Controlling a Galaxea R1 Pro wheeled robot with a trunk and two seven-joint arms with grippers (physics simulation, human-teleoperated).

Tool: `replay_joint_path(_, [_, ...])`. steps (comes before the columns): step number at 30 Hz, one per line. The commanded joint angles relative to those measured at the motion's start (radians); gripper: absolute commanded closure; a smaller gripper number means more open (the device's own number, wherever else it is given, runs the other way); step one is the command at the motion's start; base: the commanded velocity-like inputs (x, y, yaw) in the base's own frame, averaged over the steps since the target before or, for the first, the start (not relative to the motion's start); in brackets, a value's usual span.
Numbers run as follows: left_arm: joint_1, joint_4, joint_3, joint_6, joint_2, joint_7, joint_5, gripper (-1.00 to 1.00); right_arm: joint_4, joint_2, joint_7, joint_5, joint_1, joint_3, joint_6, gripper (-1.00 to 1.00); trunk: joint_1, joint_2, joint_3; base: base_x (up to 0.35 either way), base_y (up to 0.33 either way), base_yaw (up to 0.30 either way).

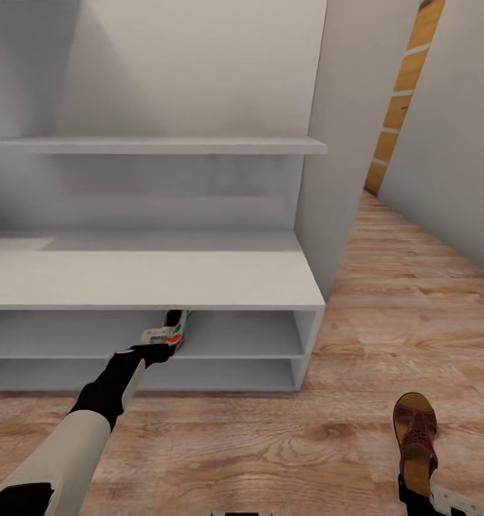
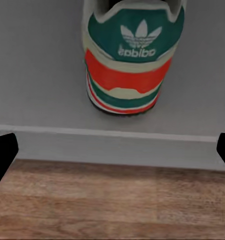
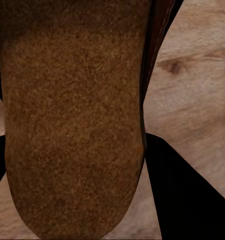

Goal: Pick up the two gym shoes and the two sandals from the corridor floor and place them onto the hallstand (shoe rack) in the corridor, making sure they are on the rack and not on the floor. Arrange them so the two gym shoes are next to each other and the two sandals are next to each other.

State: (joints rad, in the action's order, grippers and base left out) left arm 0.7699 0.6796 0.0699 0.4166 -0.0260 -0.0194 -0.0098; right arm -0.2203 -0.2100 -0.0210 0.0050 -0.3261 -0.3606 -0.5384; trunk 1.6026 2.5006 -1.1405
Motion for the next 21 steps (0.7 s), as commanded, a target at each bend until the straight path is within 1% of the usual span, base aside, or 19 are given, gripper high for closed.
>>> replay_joint_path(1, [0.0, 0.001, 0.002, 0.005, 0.0, -0.002, -0.001, -1.0, 0.001, 0.0, -0.001, -0.002, -0.001, 0.0, -0.003, 1.0, -0.001, 0.0, -0.001, -0.31, 0.119, 0.0])
replay_joint_path(8, [-0.001, 0.001, 0.005, 0.003, -0.003, -0.003, -0.001, -1.0, 0.001, 0.0, -0.001, -0.002, -0.001, 0.0, -0.003, 1.0, -0.001, 0.0, -0.001, -0.306, 0.161, 0.0])
replay_joint_path(13, [-0.005, 0.001, 0.006, -0.001, -0.011, -0.006, -0.001, -1.0, 0.001, 0.0, -0.001, -0.001, -0.001, 0.0, -0.003, 1.0, -0.001, 0.0, -0.001, -0.281, 0.217, 0.0])
replay_joint_path(14, [-0.013, 0.001, 0.006, -0.005, -0.016, -0.007, 0.0, -1.0, 0.002, 0.0, -0.001, -0.001, -0.001, 0.0, -0.003, 1.0, -0.001, 0.0, -0.001, -0.277, 0.223, 0.0])
replay_joint_path(15, [-0.023, 0.001, 0.007, -0.012, -0.021, -0.007, 0.0, -1.0, 0.002, 0.0, -0.001, -0.001, -0.001, 0.0, -0.003, 1.0, -0.001, 0.0, -0.001, -0.276, 0.224, 0.0])
replay_joint_path(17, [-0.081, 0.001, 0.009, -0.075, -0.045, -0.036, 0.011, -1.0, 0.002, 0.0, -0.001, -0.001, -0.001, 0.0, -0.003, 1.0, -0.001, 0.0, -0.001, -0.271, 0.226, 0.0])
replay_joint_path(18, [-0.095, 0.001, 0.009, -0.091, -0.051, -0.048, 0.014, -1.0, 0.002, 0.0, -0.001, -0.001, -0.001, 0.0, -0.003, 1.0, -0.001, 0.0, -0.001, -0.263, 0.228, 0.0])
replay_joint_path(20, [-0.15, -0.003, 0.009, -0.152, -0.079, -0.105, 0.028, -1.0, 0.002, 0.0, -0.001, 0.0, -0.001, 0.0, -0.003, 1.0, -0.001, 0.0, -0.001, -0.245, 0.235, 0.0])
replay_joint_path(21, [-0.163, -0.005, 0.009, -0.167, -0.087, -0.119, 0.033, -1.0, 0.002, 0.0, -0.001, 0.0, -0.001, 0.0, -0.003, 1.0, -0.001, 0.0, -0.001, -0.235, 0.239, 0.0])
